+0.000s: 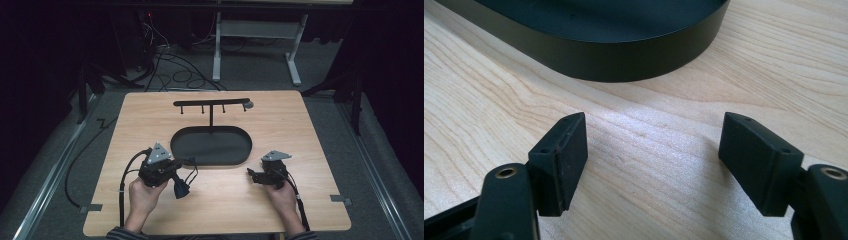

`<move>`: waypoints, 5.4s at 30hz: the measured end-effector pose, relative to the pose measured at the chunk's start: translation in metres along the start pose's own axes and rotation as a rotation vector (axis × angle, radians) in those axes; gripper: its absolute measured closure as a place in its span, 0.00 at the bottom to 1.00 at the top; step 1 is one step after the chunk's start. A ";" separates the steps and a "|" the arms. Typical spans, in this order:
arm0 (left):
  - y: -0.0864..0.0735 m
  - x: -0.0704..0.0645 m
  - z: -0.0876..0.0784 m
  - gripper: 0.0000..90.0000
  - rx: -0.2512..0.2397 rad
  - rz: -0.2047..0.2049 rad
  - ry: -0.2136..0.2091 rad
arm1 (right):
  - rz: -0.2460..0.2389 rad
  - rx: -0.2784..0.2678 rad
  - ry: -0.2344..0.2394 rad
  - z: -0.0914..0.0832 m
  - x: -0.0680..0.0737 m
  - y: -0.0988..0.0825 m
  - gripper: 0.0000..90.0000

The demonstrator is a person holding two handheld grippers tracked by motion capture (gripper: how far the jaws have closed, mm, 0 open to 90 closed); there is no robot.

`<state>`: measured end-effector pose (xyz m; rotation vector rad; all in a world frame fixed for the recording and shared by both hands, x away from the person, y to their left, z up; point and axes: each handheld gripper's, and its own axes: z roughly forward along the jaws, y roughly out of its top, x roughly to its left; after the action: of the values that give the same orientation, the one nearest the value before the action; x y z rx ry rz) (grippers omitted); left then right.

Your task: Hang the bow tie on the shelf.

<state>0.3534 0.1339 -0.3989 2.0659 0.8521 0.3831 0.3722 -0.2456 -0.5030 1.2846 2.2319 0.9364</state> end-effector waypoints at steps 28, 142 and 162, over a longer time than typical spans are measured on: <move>0.034 0.025 -0.019 0.96 -0.077 -0.030 0.043 | -0.002 0.003 0.001 0.000 0.000 0.000 0.32; 0.080 0.069 -0.010 0.65 -0.093 -0.123 0.196 | -0.004 0.001 0.004 0.000 0.000 0.000 0.32; 0.057 0.062 -0.031 0.61 -0.102 -0.142 0.176 | -0.004 0.001 0.003 0.000 0.001 0.000 0.32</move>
<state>0.4063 0.1722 -0.3373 1.8850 1.0559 0.5246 0.3717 -0.2453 -0.5030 1.2791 2.2371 0.9360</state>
